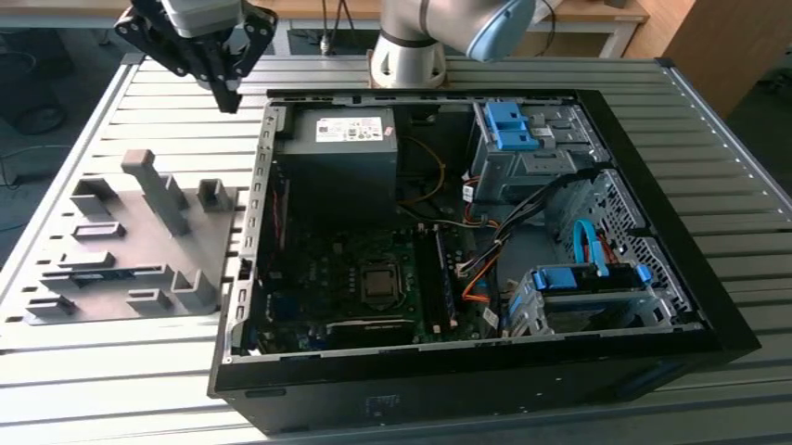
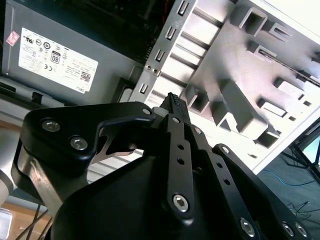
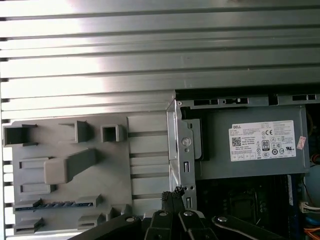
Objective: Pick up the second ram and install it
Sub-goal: 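Reach for the second ram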
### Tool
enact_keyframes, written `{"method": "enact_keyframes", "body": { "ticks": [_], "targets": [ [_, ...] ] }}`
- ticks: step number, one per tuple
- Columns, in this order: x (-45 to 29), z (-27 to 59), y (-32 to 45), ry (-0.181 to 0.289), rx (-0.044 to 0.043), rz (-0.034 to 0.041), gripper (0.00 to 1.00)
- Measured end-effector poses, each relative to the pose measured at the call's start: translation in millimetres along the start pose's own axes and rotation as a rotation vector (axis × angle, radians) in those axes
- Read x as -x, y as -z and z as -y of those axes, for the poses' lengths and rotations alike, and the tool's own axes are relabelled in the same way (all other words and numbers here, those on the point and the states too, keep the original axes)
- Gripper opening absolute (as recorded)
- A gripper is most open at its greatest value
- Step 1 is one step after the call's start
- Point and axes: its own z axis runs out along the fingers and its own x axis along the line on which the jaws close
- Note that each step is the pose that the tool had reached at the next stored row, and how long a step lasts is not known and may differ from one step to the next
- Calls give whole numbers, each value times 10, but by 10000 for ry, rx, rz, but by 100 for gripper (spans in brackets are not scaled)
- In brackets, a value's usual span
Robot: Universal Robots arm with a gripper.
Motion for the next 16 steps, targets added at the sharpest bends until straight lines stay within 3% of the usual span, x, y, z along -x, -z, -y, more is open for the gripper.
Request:
{"method": "enact_keyframes", "body": {
  "ticks": [6, 16],
  "targets": [
    [-134, 10, 3, 0, 1, 1, 10],
    [-478, 84, -5, 0, 0, 0, 10]
  ]
}}
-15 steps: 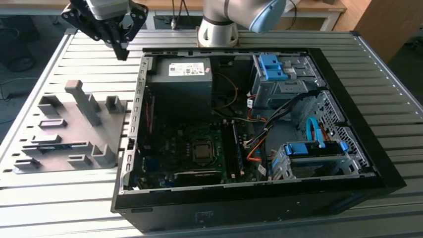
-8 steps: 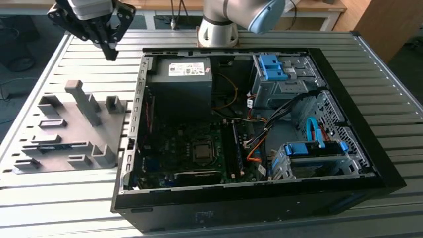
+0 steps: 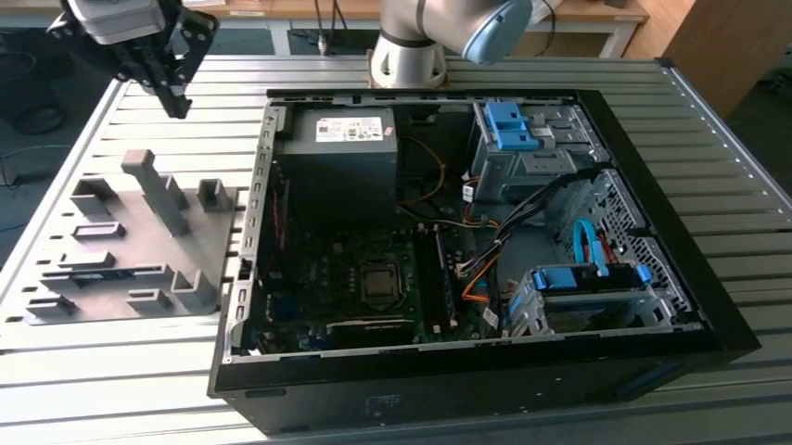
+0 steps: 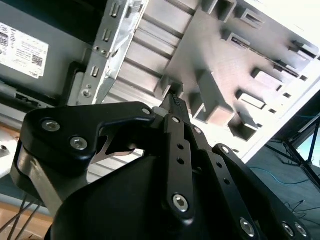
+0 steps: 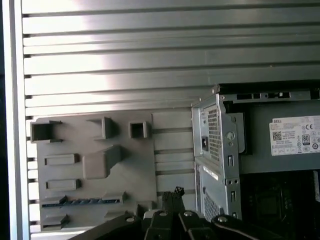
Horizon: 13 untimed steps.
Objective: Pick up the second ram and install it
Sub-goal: 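Reach for the second ram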
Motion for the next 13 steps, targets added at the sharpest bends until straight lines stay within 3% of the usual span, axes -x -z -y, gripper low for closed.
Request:
{"method": "enact_keyframes", "body": {
  "ticks": [8, 10, 12, 13],
  "targets": [
    [-184, 192, -32, -1, -1, -10, 10],
    [-194, 217, -45, -5, -8, -107, 10],
    [-197, 229, -55, -13, -23, -308, 10],
    [-205, 235, -62, -13, -31, -374, 10]
  ]
}}
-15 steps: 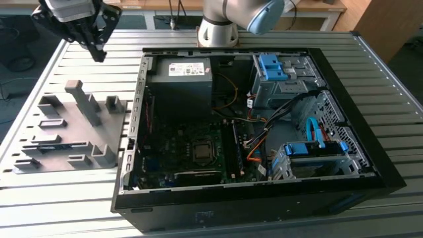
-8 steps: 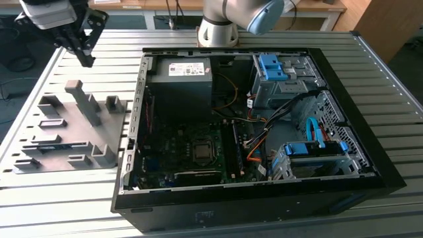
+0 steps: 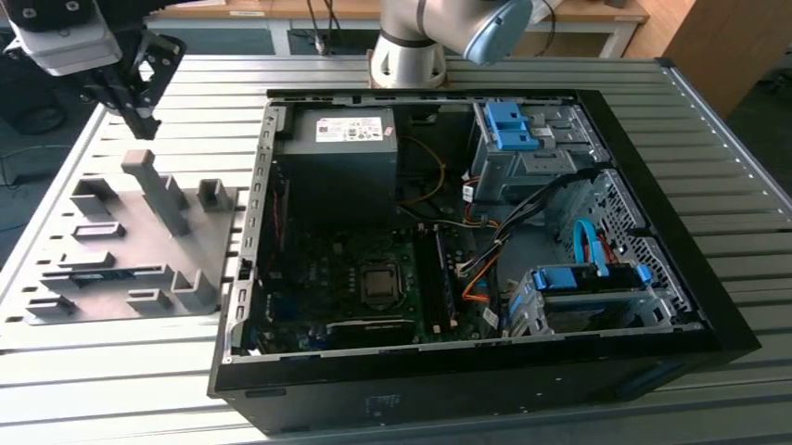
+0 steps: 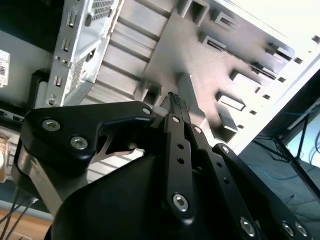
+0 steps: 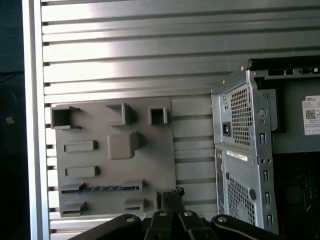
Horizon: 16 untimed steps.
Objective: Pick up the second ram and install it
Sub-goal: 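Reach for the second ram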
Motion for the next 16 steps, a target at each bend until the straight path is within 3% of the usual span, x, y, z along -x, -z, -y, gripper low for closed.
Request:
{"method": "enact_keyframes", "body": {
  "ticks": [8, 16],
  "targets": [
    [-182, 124, -60, 14, 22, -13, 10],
    [-374, 207, -186, 24, 36, -13, 10]
  ]
}}
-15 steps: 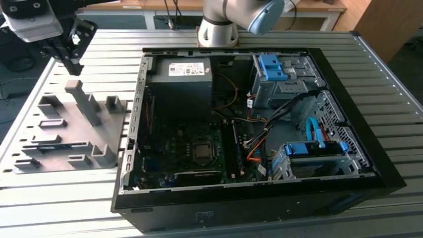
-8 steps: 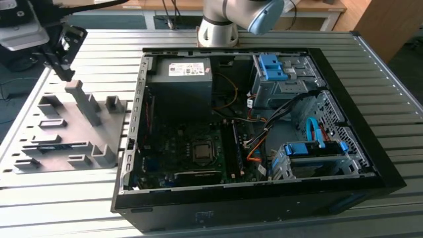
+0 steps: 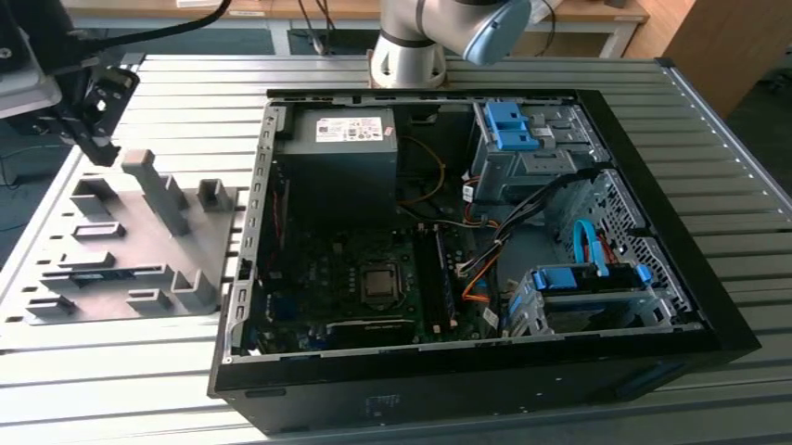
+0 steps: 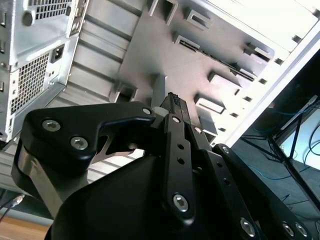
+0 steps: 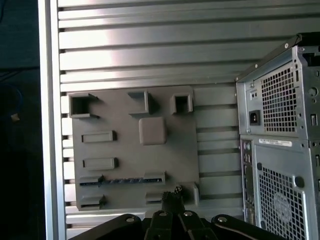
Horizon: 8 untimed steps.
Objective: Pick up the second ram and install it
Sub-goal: 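Reach for the second ram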
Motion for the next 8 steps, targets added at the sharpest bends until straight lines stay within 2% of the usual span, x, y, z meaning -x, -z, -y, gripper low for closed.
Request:
{"method": "enact_keyframes", "body": {
  "ticks": [8],
  "targets": [
    [-111, 55, -144, 4, -1, -2, 10]
  ]
}}
